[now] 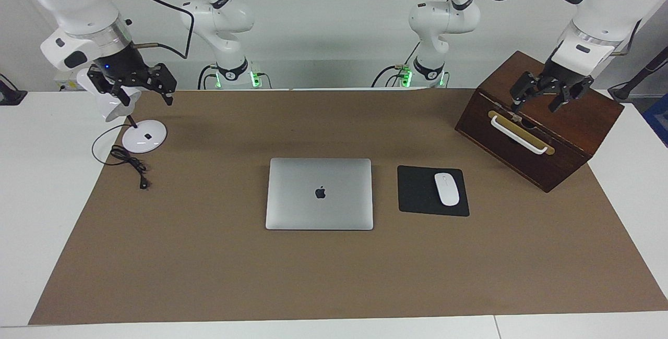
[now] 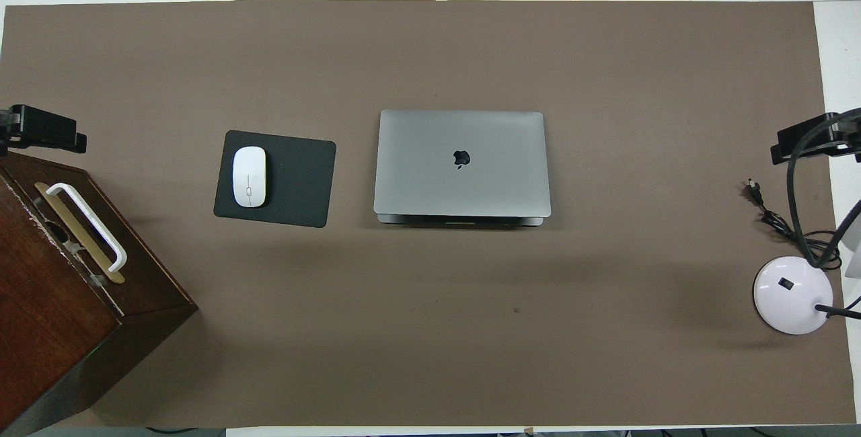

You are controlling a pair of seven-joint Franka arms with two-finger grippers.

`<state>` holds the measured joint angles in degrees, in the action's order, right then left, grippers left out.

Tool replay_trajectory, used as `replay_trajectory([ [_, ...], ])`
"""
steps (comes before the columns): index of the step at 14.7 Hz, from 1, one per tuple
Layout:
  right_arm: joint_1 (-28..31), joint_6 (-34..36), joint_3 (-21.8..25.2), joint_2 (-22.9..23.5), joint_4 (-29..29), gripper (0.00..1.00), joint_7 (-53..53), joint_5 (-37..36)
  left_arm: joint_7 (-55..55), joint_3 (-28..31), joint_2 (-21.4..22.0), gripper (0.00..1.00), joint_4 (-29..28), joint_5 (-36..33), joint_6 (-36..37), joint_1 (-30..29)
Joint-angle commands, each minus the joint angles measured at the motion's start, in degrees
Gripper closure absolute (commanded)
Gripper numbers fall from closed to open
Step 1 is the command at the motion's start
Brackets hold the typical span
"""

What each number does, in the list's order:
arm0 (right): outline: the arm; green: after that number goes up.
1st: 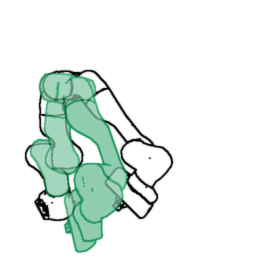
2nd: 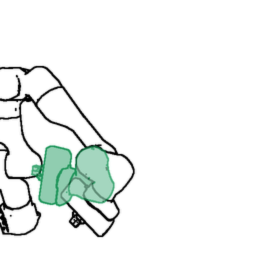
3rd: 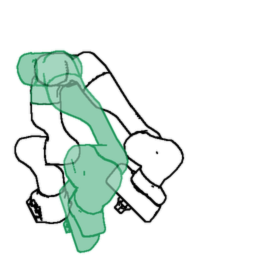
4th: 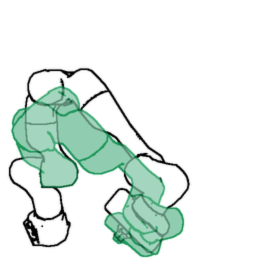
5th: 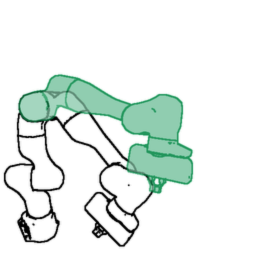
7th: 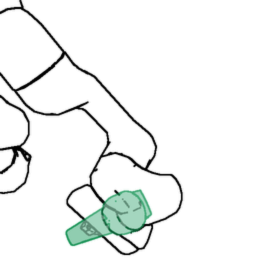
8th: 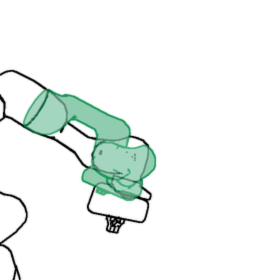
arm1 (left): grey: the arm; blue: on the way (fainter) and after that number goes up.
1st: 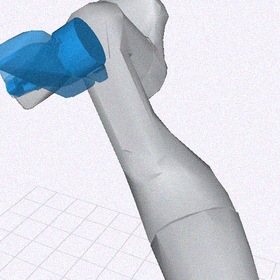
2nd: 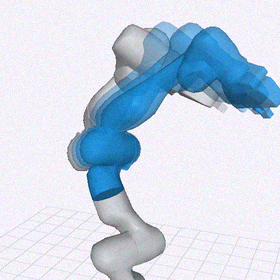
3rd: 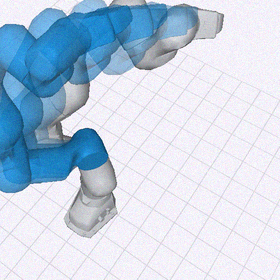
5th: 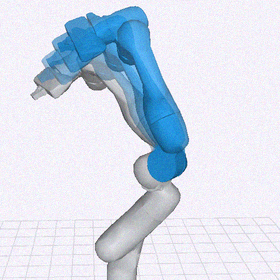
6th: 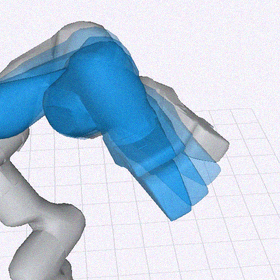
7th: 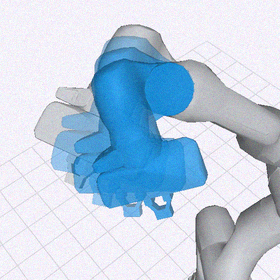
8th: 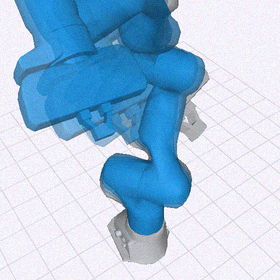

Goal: Close laptop with both arms

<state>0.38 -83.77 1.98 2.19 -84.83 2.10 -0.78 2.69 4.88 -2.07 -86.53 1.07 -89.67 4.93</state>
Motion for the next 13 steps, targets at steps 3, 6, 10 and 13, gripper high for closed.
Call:
replay_trajectory([
  [3,-0.6,0.6,0.9,0.4,0.9,0.0,-0.5,0.4,0.6,-0.7,-0.4,0.0,1.0,-1.7,0.6,-1.7],
  [6,-0.6,0.6,0.9,0.4,0.9,0.0,-0.7,0.3,0.6,-0.7,-0.3,0.0,0.9,-1.7,0.5,-1.9],
  [10,-0.6,0.3,0.8,0.5,0.9,0.0,-1.0,0.3,0.6,-0.8,-0.1,0.0,0.9,-1.7,0.7,-1.8],
  [13,-0.6,-0.1,0.8,1.0,0.9,0.0,-1.0,0.3,0.6,-0.9,0.0,0.0,0.9,-1.7,0.8,-1.8],
])
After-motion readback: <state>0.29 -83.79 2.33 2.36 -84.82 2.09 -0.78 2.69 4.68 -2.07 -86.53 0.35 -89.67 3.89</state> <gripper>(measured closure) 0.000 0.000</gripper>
